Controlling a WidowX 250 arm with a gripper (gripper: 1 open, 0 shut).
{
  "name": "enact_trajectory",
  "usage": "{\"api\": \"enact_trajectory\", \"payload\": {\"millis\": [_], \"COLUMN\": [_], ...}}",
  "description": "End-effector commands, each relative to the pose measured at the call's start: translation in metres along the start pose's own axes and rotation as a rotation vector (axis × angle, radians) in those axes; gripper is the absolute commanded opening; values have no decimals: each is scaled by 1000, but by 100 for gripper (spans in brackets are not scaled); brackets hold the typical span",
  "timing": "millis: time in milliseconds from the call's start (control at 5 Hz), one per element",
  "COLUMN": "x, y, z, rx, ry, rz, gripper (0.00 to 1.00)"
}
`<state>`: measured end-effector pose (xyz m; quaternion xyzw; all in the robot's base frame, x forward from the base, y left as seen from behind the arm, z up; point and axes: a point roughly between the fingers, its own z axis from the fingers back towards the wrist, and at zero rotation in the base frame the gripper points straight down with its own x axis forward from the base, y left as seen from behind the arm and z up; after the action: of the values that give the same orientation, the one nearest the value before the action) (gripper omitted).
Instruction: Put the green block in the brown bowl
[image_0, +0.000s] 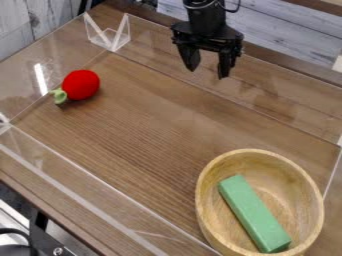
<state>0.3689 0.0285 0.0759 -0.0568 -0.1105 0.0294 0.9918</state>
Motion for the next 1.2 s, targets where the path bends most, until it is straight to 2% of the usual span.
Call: {"api": "enact_trajectory", "payload": {"millis": [0,400,600,800,1000], "x": [13,3,3,2,-1], "y": [-10,3,13,13,21], "z": [24,1,19,25,24], "rx": [7,26,50,66,78], "ry": [-79,-39,-35,-13,0], "rz": [-34,-23,16,41,49], "gripper": [100,100,100,100,100]}}
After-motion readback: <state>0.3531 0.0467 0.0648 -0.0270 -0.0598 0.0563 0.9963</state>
